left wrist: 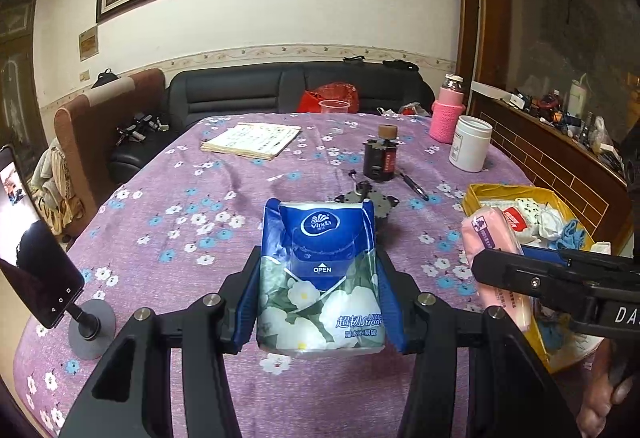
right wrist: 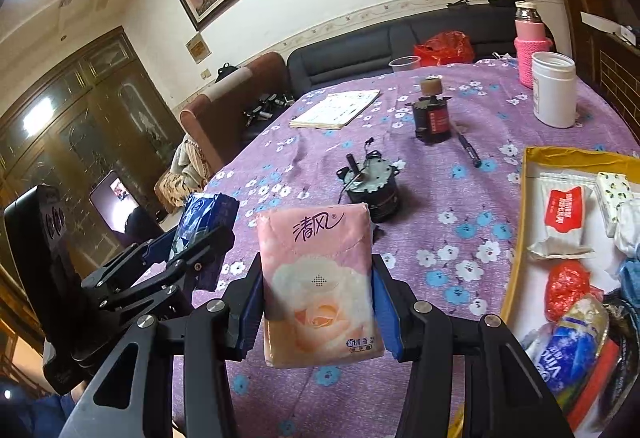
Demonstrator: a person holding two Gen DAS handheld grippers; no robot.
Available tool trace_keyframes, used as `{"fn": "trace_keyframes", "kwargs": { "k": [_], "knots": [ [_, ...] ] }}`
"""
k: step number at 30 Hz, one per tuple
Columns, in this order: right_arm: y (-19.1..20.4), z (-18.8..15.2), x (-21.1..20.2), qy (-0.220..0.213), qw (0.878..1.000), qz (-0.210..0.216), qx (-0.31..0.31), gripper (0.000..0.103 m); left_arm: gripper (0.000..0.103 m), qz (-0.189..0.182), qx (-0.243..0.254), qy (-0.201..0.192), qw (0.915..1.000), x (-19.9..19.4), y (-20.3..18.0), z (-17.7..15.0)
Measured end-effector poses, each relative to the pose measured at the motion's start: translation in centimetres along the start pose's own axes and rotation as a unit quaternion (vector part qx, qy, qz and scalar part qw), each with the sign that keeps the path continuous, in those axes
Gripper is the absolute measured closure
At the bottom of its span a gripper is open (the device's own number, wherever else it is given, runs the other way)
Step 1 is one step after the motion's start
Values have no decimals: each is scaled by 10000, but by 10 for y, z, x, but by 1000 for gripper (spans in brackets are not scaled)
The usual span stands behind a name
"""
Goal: Organize soft objects
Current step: 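Lift the pink pack with the right gripper while the left lifts the blue-white pack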
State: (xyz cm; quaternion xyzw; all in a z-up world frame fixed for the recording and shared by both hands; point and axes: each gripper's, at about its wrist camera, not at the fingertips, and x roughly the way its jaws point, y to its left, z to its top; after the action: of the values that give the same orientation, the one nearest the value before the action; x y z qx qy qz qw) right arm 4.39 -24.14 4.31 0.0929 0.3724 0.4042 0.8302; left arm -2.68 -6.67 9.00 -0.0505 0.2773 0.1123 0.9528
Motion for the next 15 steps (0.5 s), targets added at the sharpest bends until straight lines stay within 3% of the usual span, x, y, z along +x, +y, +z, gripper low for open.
{"fn": "trace_keyframes", "kwargs": {
  "k": [15],
  "knots": [
    [-35, 2, -22, -197, 9994, -137, 250, 50, 52, -229, 291, 71, 9993, 9, -42, 8]
  ]
}}
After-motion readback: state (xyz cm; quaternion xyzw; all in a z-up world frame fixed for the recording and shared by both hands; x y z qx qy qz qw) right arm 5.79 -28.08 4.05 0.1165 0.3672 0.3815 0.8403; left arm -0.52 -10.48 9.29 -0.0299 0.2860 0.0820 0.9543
